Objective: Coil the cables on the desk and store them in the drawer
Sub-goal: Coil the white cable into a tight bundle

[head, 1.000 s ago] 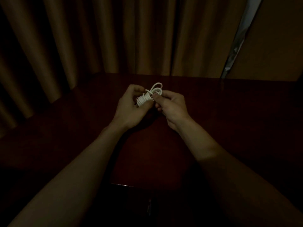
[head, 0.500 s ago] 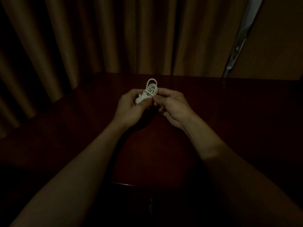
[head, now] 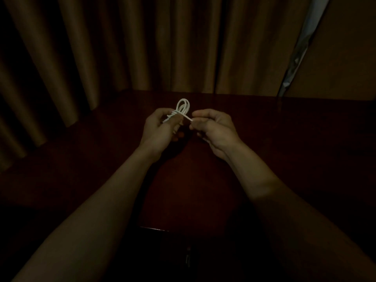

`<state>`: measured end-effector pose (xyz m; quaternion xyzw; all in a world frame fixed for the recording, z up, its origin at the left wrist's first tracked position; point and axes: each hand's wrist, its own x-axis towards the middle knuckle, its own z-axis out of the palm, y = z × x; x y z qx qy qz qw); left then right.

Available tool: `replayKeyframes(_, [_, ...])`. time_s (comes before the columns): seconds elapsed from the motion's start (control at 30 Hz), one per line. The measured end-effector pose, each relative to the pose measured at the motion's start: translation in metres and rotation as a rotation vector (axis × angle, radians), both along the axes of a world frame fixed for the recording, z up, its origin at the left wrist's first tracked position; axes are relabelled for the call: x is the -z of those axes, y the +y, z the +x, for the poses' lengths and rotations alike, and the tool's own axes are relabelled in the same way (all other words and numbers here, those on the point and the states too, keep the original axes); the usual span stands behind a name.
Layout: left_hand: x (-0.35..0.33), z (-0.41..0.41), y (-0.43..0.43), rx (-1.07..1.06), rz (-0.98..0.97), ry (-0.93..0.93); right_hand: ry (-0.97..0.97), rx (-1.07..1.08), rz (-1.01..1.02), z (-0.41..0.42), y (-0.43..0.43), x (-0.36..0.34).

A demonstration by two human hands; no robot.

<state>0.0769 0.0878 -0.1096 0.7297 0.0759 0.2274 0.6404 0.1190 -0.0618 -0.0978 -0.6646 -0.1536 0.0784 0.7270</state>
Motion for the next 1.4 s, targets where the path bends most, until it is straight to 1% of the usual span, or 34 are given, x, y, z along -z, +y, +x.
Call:
replayKeyframes(0.13, [-0.006,-0.002,0.001,0.132,-0.152,0.023,0.011,0.02,0.042,0.0,-0.001,-0.001])
replayKeyframes(0.2, [-0.007,-0.004,0.0,0.207,-0.173,0.03,0.005,0.051,0.07,0.001,-0.001,0.001])
replayKeyframes(0.27, [-0.007,-0.005,-0.002,0.237,-0.141,0.014,-0.026,0.117,0.08,0.003,-0.001,0.004])
replayKeyframes(0.33, [-0.006,-0.004,-0.004,0.231,-0.104,-0.016,-0.075,0.166,0.045,0.003,-0.002,0.006])
replayKeyframes(0.43, [-0.004,-0.003,-0.006,0.19,-0.047,-0.039,-0.077,0.124,-0.02,0.0,-0.004,0.003])
replayKeyframes(0.53, [-0.004,-0.004,-0.005,0.197,-0.03,-0.049,-0.043,0.093,-0.033,-0.003,-0.005,0.001])
replayKeyframes(0.63, [-0.003,-0.005,-0.005,0.188,-0.008,-0.066,-0.014,0.072,0.079,-0.004,-0.005,-0.004])
replayKeyframes(0.73, [-0.001,-0.005,-0.008,0.151,0.061,-0.067,0.093,0.082,0.214,-0.002,-0.005,-0.005])
replayKeyframes(0.77, [0.0,-0.005,-0.008,0.153,0.062,-0.079,0.114,0.099,0.196,-0.001,-0.004,-0.003])
replayKeyframes(0.83, [0.001,-0.003,-0.008,0.151,0.038,-0.089,0.112,0.162,0.087,0.001,-0.002,0.003])
replayKeyframes(0.93, [0.003,0.0,-0.008,0.086,0.035,-0.091,0.041,0.258,-0.058,0.0,-0.004,0.002])
replayKeyframes(0.97, [0.004,0.001,-0.007,0.054,0.042,-0.096,0.032,0.237,-0.094,-0.001,-0.005,0.0])
replayKeyframes(1.03, [0.004,0.001,-0.006,0.021,0.045,-0.111,0.045,0.125,-0.147,-0.007,-0.004,-0.004])
replayKeyframes(1.1, [0.004,-0.001,-0.006,0.048,0.047,-0.127,0.072,0.033,-0.14,-0.011,0.0,-0.004])
replayKeyframes(1.17, [0.004,-0.004,-0.007,0.118,0.05,-0.135,0.104,0.015,-0.073,-0.011,0.002,-0.005])
replayKeyframes(1.27, [0.003,-0.004,-0.006,0.162,0.093,-0.153,0.12,0.075,-0.011,-0.01,0.003,-0.005])
replayKeyframes(1.4, [0.003,-0.004,-0.007,0.149,0.16,-0.174,0.102,0.166,-0.051,-0.007,0.005,0.001])
